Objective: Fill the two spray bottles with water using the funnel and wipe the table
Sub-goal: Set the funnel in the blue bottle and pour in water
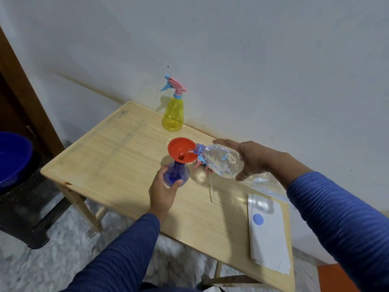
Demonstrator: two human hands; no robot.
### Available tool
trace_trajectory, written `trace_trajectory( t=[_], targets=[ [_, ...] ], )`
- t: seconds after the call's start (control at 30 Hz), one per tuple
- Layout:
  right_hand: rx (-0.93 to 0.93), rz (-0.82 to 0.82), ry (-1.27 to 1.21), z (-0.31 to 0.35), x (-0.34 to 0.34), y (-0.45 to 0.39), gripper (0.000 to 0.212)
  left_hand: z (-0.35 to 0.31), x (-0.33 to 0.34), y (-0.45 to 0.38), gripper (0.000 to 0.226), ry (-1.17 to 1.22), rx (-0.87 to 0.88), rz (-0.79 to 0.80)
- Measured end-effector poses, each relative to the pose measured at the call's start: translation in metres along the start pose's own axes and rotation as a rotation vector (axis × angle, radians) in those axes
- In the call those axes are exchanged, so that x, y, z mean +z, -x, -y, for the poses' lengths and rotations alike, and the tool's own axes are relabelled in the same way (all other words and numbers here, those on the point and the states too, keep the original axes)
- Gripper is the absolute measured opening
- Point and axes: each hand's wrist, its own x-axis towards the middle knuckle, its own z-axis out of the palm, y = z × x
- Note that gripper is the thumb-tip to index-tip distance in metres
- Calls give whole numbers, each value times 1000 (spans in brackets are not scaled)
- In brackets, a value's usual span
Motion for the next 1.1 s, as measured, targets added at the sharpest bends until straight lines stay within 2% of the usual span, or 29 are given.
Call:
trace_trajectory(
  t=[0.77,1.1],
  targets=[
    [-38,6,84,1,-7,2,118,2,1,-1,61,40,-27,7],
    [-12,-43,-88,-10,12,9,117,-1,1,0,61,39,-45,3]
  ],
)
